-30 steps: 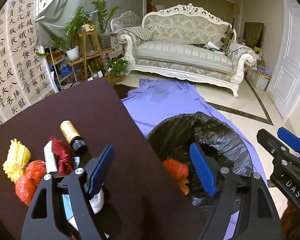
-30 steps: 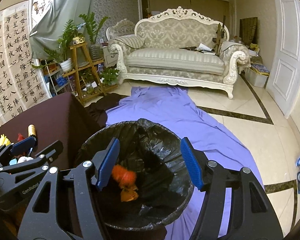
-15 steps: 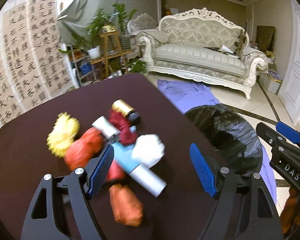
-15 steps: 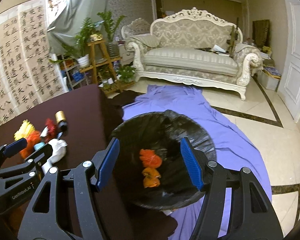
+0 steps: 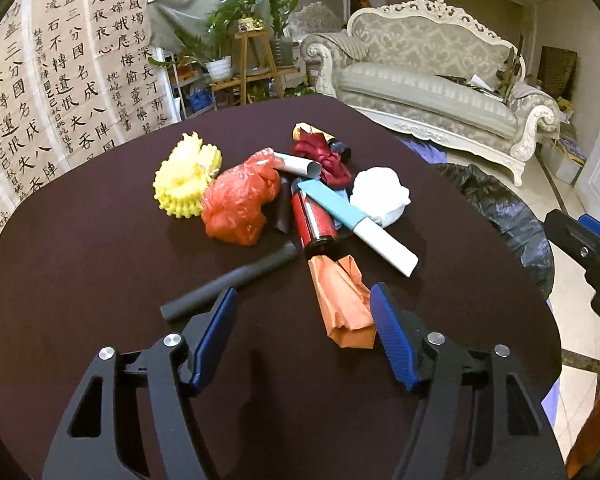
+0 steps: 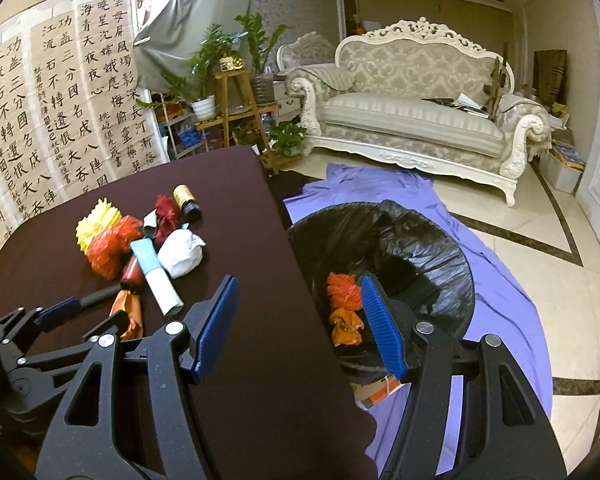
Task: Collect trash
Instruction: 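Return the left tool to the table and grasp the orange crumpled paper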
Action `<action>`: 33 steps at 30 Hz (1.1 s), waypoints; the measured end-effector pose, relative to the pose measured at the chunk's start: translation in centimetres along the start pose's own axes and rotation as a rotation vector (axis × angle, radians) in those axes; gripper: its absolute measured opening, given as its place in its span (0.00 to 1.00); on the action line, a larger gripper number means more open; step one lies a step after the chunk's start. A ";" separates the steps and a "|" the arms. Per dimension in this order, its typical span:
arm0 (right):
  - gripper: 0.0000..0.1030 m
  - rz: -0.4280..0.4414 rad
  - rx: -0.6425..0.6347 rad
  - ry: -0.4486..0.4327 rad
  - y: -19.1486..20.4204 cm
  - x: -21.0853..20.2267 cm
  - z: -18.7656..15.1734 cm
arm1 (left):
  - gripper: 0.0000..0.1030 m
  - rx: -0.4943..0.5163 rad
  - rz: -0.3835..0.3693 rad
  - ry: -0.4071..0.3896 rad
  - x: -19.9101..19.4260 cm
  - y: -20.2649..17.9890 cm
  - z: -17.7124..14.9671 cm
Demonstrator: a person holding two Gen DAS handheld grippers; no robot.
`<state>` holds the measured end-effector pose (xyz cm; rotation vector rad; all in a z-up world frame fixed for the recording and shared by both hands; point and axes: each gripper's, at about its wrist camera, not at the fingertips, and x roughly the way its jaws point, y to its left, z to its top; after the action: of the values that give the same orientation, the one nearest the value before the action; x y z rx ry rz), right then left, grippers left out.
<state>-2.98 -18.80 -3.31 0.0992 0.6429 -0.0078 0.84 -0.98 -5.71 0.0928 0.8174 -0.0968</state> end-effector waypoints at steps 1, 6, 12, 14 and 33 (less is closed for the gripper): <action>0.60 0.001 -0.001 0.002 0.1 0.0 -0.1 | 0.61 0.005 -0.001 0.004 0.1 -0.1 0.0; 0.60 0.009 -0.004 0.006 0.3 0.0 -0.2 | 0.39 0.036 -0.033 0.019 0.3 -0.7 -0.2; 0.60 0.026 -0.016 0.008 1.0 0.1 -0.1 | 0.24 0.054 -0.051 -0.003 -0.2 -0.8 -0.6; 0.60 0.033 -0.023 0.011 1.4 0.2 0.0 | 0.20 0.039 -0.061 -0.009 -0.3 -0.5 -0.6; 0.60 0.141 -0.152 0.076 8.1 2.8 0.3 | 0.10 -0.098 -0.007 -0.038 -2.8 6.9 -1.3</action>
<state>-0.24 -10.69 -3.97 -0.0019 0.7089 0.1815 -1.19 6.14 -4.23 -0.0044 0.7829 -0.0649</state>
